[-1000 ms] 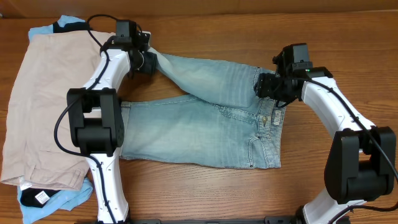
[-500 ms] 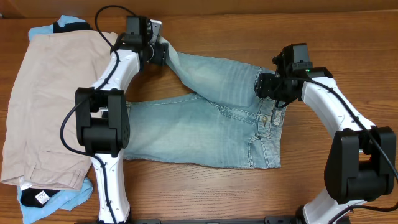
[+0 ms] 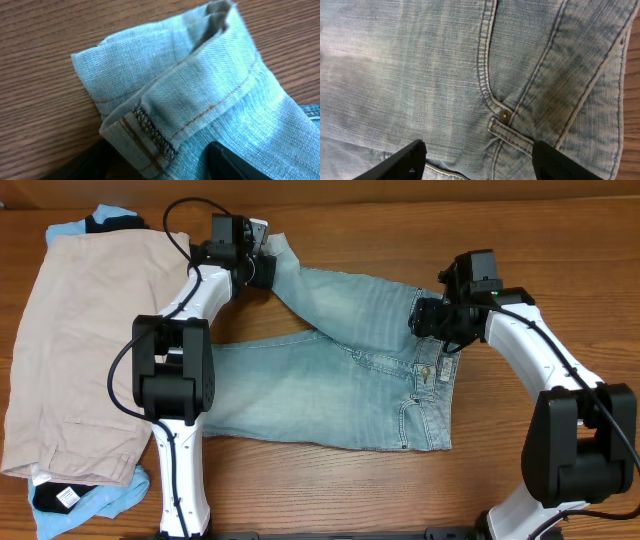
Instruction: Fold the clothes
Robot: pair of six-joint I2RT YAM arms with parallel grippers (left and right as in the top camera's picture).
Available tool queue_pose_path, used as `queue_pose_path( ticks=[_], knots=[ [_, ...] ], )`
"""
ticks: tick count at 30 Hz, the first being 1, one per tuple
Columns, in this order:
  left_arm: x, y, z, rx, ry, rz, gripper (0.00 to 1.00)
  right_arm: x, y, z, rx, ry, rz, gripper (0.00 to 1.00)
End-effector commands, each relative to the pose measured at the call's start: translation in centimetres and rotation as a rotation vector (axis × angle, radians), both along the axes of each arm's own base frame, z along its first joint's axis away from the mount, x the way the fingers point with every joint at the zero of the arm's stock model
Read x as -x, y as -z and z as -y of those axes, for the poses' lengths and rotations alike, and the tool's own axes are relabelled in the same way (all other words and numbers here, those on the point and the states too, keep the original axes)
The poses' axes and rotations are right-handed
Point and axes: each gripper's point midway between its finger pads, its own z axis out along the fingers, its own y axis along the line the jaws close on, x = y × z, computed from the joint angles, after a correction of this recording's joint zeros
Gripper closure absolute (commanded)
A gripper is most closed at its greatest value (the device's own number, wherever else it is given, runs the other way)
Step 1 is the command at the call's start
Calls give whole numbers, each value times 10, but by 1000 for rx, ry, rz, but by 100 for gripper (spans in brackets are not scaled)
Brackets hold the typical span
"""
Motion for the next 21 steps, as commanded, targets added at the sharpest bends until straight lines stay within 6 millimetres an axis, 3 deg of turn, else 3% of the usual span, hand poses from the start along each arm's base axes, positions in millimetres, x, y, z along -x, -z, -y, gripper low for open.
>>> queue_pose_path(
  ticks=[1,7,10,17,21],
  knots=[
    [11,33,5,12,-6,-68,36,-1,-9,2,8,2,26,28],
    [6,26,5,25,-20,-53,40,-1,-9,2,8,3,26,28],
    [4,9,6,37,-34,-49,42,-1,-9,2,7,3,27,28],
    [8,-33,5,39,-35,-28,65,-1,-9,2,7,3,29,28],
    [13,-34,1,24,-51,-52,75,-1,-9,2,7,3,29,28]
  ],
)
